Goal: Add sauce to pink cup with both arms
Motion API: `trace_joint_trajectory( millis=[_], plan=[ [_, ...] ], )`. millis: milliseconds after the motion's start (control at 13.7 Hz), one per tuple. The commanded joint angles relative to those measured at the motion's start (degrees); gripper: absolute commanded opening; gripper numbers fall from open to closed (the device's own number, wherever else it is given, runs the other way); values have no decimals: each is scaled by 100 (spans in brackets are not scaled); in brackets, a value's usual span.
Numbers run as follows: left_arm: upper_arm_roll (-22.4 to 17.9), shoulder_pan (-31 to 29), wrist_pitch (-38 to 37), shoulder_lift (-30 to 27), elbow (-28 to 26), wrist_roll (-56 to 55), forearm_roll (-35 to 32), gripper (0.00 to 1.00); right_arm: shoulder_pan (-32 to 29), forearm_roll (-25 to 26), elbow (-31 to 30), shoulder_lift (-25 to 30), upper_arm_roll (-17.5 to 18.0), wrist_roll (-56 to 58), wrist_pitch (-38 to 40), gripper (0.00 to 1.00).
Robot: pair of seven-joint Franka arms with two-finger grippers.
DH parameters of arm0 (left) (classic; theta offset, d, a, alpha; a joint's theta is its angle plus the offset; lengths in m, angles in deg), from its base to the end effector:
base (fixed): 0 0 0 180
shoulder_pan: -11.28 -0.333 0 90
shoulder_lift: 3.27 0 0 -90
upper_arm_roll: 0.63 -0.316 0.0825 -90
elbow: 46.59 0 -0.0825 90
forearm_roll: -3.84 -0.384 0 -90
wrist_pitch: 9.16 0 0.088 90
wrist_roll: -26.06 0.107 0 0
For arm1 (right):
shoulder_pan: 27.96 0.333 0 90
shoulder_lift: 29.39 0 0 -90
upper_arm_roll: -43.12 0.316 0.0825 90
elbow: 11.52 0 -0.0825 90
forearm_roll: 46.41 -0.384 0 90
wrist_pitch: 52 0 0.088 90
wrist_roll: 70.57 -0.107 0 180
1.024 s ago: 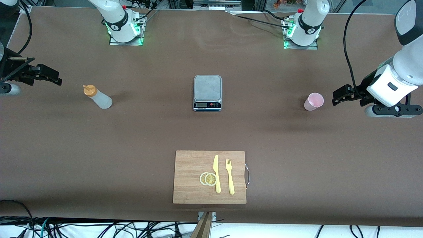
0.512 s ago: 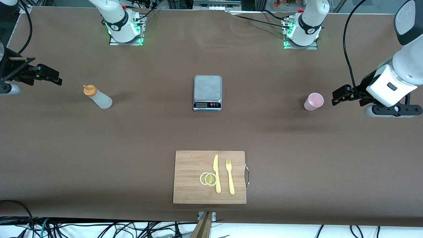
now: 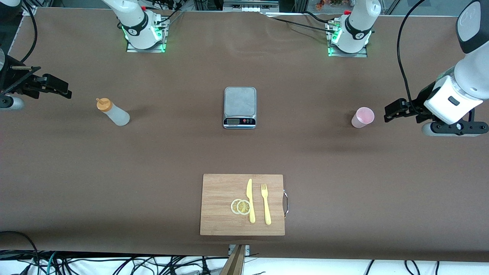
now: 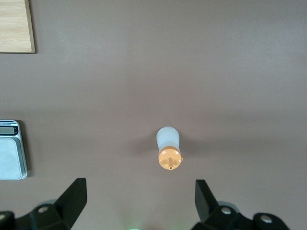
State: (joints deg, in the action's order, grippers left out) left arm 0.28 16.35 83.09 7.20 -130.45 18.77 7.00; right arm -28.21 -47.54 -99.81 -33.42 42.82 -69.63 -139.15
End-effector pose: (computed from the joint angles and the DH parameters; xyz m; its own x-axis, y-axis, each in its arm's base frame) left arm 0.6079 -0.0686 0.5721 0.9987 0.0251 -0.0434 0.0273 -0.9982 0.0528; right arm 0.5695 -0.0032 0.5948 0.9959 0.0078 -0.0898 0.0060 -0.9998 -0.0208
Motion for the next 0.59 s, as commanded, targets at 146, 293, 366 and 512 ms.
trace_joint_trajectory(
  millis=[146, 293, 366, 512],
  plan=[
    [-38, -41, -84, -97, 151, 43, 238, 100, -28, -28, 181, -45, 21, 39, 128, 100],
    [-30, -32, -119, -107, 142, 17, 133, 100, -19, -28, 181, -45, 38, 38, 128, 100],
    [-56, -50, -128, -107, 90, 17, 124, 100, -19, -28, 181, -45, 39, 38, 128, 100],
    [-65, -120, -102, -11, 54, 43, 124, 100, -19, -28, 181, -45, 30, 38, 128, 100]
  ],
)
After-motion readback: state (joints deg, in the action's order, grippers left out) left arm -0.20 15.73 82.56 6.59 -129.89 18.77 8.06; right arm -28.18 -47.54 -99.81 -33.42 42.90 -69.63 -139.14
